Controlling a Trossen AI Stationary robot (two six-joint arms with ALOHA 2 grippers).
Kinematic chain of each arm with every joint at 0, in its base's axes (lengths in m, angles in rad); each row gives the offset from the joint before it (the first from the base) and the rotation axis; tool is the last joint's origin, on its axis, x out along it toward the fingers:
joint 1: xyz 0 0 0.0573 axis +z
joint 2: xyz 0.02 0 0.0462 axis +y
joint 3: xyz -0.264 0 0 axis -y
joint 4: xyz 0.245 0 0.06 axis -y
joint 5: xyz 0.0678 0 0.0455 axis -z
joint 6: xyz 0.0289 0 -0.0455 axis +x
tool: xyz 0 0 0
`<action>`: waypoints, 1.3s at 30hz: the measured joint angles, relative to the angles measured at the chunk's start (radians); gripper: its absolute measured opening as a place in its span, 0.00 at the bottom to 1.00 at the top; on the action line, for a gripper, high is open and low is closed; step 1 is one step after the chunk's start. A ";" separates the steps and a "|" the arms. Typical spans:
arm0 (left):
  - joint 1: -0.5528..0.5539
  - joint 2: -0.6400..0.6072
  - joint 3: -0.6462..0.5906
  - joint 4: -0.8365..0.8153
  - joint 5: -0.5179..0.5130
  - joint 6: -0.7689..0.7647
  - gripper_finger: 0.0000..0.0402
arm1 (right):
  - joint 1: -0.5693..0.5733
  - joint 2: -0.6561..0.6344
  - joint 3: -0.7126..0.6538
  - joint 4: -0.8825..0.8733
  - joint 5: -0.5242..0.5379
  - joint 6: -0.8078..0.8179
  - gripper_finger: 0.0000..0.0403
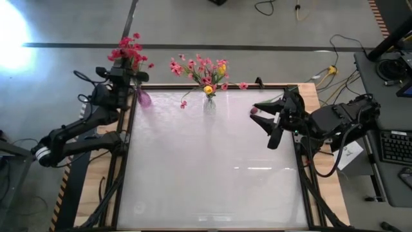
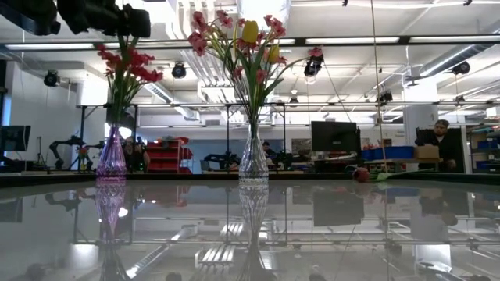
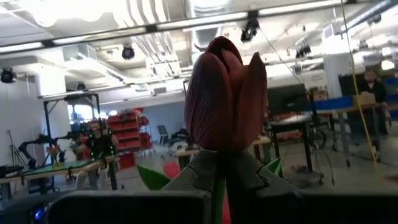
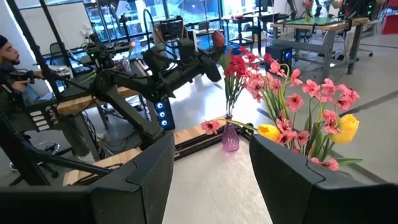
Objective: Sort flowers into vase by color
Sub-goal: Put the left red tulip into the purple vase
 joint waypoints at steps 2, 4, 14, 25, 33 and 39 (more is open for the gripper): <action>0.000 0.002 -0.012 -0.014 0.000 -0.003 0.00 | 0.000 0.000 0.000 0.000 0.000 0.000 0.50; 0.000 0.004 -0.022 -0.028 0.000 -0.009 0.00 | 0.000 0.000 0.003 -0.001 0.000 -0.002 0.50; -0.001 -0.004 -0.114 -0.046 -0.140 -0.044 0.00 | 0.000 -0.001 0.021 -0.009 0.000 -0.012 0.50; 0.010 -0.005 -0.108 -0.458 -0.153 -0.350 0.08 | -0.001 -0.001 0.021 -0.009 0.009 0.016 0.50; 0.050 0.021 0.047 -0.808 -0.049 -0.524 0.34 | -0.001 -0.001 0.021 -0.050 0.008 0.070 0.57; 0.053 0.017 0.207 -1.146 -0.012 -0.598 0.52 | -0.001 0.000 0.021 -0.201 -0.008 0.184 0.71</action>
